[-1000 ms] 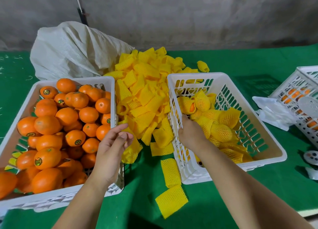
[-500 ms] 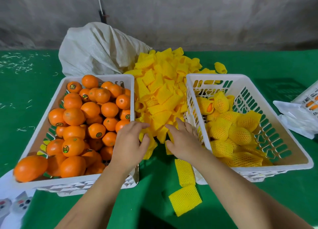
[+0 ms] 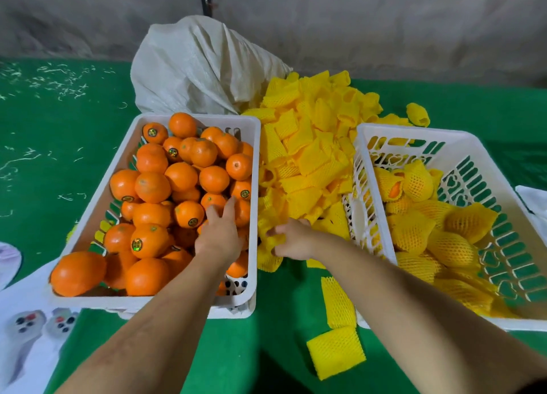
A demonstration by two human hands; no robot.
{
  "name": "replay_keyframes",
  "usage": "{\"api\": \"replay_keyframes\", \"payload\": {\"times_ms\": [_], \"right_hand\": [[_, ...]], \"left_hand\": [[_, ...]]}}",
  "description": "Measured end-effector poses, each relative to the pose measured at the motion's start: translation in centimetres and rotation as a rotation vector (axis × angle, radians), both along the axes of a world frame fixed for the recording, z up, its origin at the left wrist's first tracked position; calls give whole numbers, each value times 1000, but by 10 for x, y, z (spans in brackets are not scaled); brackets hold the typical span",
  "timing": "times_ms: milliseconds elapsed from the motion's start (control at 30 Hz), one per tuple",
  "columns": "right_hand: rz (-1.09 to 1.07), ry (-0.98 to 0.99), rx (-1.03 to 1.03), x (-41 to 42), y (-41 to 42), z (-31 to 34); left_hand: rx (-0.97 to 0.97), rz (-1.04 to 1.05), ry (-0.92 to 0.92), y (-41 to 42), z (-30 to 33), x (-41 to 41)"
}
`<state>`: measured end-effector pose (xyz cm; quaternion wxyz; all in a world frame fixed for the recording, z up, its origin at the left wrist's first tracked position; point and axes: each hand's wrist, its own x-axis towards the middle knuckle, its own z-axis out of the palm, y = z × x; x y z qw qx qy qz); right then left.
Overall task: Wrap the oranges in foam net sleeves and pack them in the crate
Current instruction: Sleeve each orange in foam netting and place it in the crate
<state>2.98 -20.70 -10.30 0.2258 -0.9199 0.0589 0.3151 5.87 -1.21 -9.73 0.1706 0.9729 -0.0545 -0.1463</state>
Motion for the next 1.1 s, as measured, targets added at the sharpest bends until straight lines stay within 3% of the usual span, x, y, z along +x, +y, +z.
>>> {"api": "replay_keyframes", "payload": {"times_ms": [67, 167, 300, 367, 533, 633, 733, 800, 867, 1033, 1100], "right_hand": [[29, -62, -24, -3, 9, -10], [-36, -121, 29, -1, 13, -11], [-66, -236, 83, -1, 8, -8], [-200, -314, 221, -5, 1, -8], [-549, -415, 597, -30, -12, -4], [-672, -444, 761, -49, -10, 6], [-695, -602, 749, -69, -9, 22], [-721, -669, 799, -75, -10, 33], [-747, -711, 755, -75, -11, 41], [-701, -921, 343, -79, -17, 46], [-653, -937, 391, -81, -16, 44]], "left_hand": [[188, -13, -135, -4, 1, 8], [168, -52, -192, -6, 1, 16], [-37, 40, -162, 3, -3, 19], [-182, 154, -139, 13, 3, 19], [-284, 280, -195, 28, 25, -4], [-580, 238, -216, 23, 34, -29], [-902, 146, -222, 4, 44, -57], [-993, 79, -210, -14, 50, -75], [-1027, -35, -177, -27, 49, -88], [-1028, -246, -9, -26, 43, -95], [-935, -369, -68, -24, 42, -94]]}}
